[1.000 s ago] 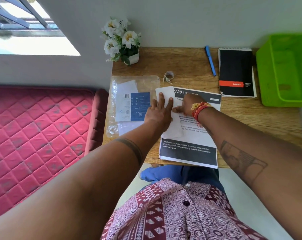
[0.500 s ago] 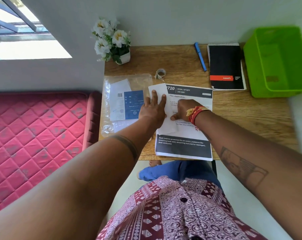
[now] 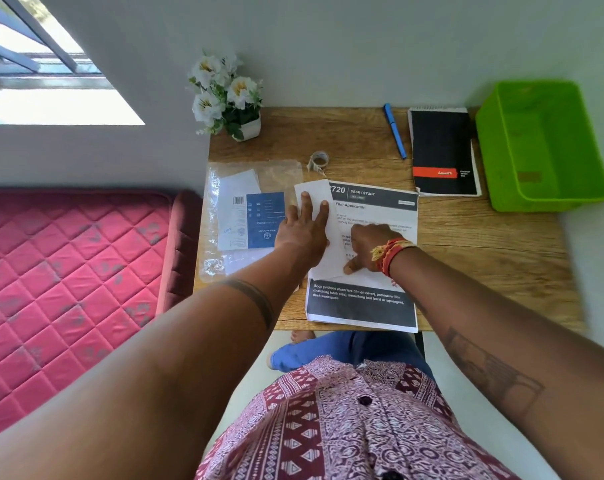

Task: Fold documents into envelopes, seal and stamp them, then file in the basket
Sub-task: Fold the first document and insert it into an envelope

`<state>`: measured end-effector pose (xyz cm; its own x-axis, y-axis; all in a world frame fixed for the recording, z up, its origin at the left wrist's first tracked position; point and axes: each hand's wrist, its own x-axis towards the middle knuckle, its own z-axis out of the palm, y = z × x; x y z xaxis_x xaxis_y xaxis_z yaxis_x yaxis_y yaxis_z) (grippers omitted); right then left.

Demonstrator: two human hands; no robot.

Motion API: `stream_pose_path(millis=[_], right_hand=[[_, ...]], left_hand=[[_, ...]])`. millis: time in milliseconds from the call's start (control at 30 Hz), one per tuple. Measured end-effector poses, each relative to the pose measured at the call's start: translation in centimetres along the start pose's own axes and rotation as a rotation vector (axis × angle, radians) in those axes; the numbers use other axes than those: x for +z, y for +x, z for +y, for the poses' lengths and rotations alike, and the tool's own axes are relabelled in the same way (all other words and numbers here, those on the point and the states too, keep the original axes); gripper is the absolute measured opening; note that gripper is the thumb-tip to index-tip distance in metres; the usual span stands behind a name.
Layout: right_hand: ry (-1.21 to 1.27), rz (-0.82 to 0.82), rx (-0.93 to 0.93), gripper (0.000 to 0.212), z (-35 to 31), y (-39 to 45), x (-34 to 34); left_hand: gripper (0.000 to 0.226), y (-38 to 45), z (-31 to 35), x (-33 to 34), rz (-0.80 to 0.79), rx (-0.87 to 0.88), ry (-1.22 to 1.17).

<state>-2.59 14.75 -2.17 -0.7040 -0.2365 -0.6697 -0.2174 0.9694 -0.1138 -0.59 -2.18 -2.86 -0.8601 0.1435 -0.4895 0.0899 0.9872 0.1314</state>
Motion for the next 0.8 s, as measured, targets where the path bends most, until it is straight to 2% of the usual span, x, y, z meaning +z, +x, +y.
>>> stream_pose_path(millis=[100,200,233,267,333,433,800], right_hand=[[0.039,0.007,-0.037,0.061,0.1,-0.6,-0.1],[0.243,0.189,-0.133,0.038,-0.1,-1.2,0.5],[0.260,0.280,-0.159,0.038,-0.4,-1.3,0.8],[0.231,0.347,-0.168,0.046,-0.8,-1.2,1.2],[0.162,0.406,-0.147,0.059,-1.4,-0.7,2.0],[0.125,0.383,-0.071,0.061,-1.6,0.4,2.1],[0.190,0.191,-0.027,0.080,-1.8,4.0,-2.4]], left_hand=[[0.086,0.0,-0.1,0.2,0.014,0.003,0.003],[0.086,0.1,-0.1,0.5,0.024,-0.003,0.000],[0.086,0.1,-0.1,0.6,0.029,-0.006,-0.005],[0.085,0.1,-0.2,0.7,0.034,-0.007,-0.013],[0.085,0.2,-0.2,0.8,0.039,-0.007,-0.028],[0.085,0.3,-0.2,0.9,0.046,-0.010,-0.023],[0.084,0.6,-0.1,1.3,0.059,-0.012,-0.020]])
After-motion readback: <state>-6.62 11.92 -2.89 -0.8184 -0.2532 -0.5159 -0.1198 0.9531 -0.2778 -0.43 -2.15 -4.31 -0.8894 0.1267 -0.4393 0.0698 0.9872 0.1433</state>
